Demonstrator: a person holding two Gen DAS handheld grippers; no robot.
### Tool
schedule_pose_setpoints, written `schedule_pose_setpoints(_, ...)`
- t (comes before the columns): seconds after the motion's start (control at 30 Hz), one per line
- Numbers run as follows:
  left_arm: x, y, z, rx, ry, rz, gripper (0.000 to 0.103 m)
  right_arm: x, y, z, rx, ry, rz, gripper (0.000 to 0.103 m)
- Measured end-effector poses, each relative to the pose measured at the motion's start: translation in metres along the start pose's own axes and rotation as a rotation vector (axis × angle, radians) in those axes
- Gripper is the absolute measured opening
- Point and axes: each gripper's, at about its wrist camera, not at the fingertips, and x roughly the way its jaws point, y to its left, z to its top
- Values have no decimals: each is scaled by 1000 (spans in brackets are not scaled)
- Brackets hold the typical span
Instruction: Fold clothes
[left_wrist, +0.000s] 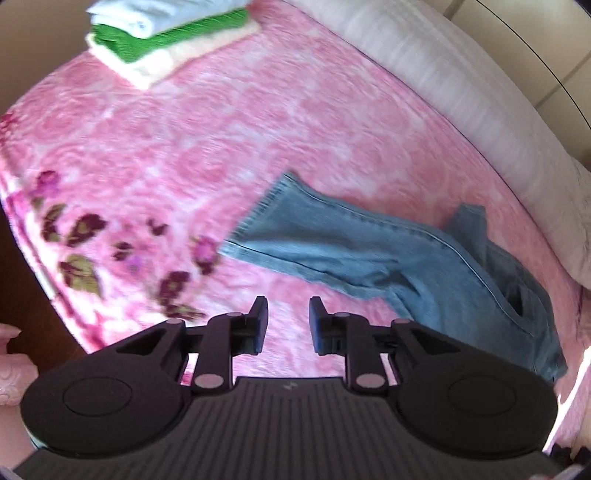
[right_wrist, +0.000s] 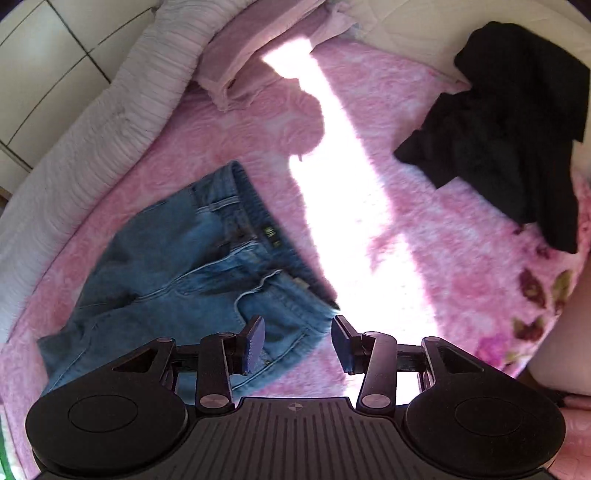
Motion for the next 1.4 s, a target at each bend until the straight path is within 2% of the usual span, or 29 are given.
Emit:
schedule_pose_setpoints(0.1,13,-12,-12,6,15,-28,24,6,-1,-6,-5,23,16,48)
schedule_pose_setpoints(0.17,25,-13,-19,-2,25,-36,27,11,-22,-20,18,40,26,48)
schedule_pose_setpoints(0.27,50,-1,-25,-62,42,-34,28,25,-38,-36,88,78,44,49)
schedule_pose_setpoints(0.4,93,23,-25,-206,52,-44,28,57,-49,-54,178,131,60,51)
schedule_pose_setpoints(0.53,130,36,-15,-244,11,-14,28,90,-55,-71,264,158,66,52)
schedule_pose_setpoints(0.67,163,43,-3,-258,-26,1,28,116,-53,-80,321,140,108,52)
schedule_pose_setpoints(0.8,183,48,3,-298,-68,-3,28,138,-60,-85,431,66,158,53)
schedule_pose_setpoints(0.87,183,43,7,-240,-83,13,24,148,-67,-85,508,23,186,53)
schedule_pose_setpoints(0.9,182,41,9,-210,-91,22,14,153,-70,-84,545,3,197,53)
schedule_pose_setpoints(0.93,177,38,15,-181,-105,20,9,159,-73,-84,577,-4,205,53)
schedule_pose_setpoints(1.03,161,30,35,-93,-151,13,7,168,-78,-82,625,-8,220,54)
schedule_pose_setpoints(1.07,155,27,41,-64,-166,11,7,166,-77,-80,614,-12,219,54)
schedule_pose_setpoints(1.1,150,24,48,-35,-181,9,7,163,-74,-79,582,-14,206,38)
schedule_pose_setpoints(1.13,145,21,54,-6,-196,6,7,160,-71,-79,535,-15,183,16)
schedule_pose_setpoints(1.2,130,15,68,55,-204,4,7,150,-66,-78,450,-26,152,14)
schedule_pose_setpoints(1.27,111,14,78,106,-201,-6,7,121,-57,-70,374,-49,168,13)
schedule_pose_setpoints(1.4,67,38,71,166,-198,-15,8,57,-48,-58,227,-72,189,12)
